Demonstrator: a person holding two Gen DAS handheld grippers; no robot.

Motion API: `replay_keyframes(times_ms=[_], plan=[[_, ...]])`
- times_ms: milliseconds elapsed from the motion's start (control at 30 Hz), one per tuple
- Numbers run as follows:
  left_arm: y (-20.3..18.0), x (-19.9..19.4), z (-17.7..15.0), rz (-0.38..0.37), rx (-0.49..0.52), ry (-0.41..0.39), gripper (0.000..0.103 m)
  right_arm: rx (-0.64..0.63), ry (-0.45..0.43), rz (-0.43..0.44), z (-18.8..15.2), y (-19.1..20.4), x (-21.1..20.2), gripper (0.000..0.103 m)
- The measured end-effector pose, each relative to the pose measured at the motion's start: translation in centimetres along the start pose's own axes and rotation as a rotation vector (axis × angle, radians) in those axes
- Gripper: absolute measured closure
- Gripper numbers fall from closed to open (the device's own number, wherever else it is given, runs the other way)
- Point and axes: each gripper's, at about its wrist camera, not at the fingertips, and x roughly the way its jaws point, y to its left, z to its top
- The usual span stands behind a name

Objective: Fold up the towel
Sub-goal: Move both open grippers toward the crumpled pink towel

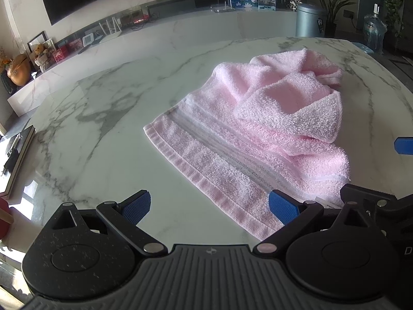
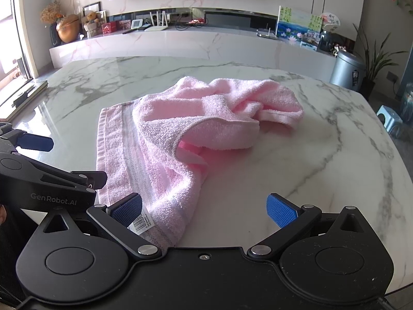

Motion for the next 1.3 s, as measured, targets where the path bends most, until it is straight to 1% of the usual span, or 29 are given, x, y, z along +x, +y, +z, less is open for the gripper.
replay_keyframes(times_ms=[533, 1300], plan=[[-0.18, 0.08, -0.21, -0.014, 0.022, 0.000, 0.004, 0.018, 0.004, -0.004, -0.05, -0.30, 0.04, 0.001], [-0.49, 0.20, -0.16, -0.012, 0.029, 0.002, 0.004, 0.018, 0.021, 0.005, -0.26, -0.25, 0.19, 0.000]])
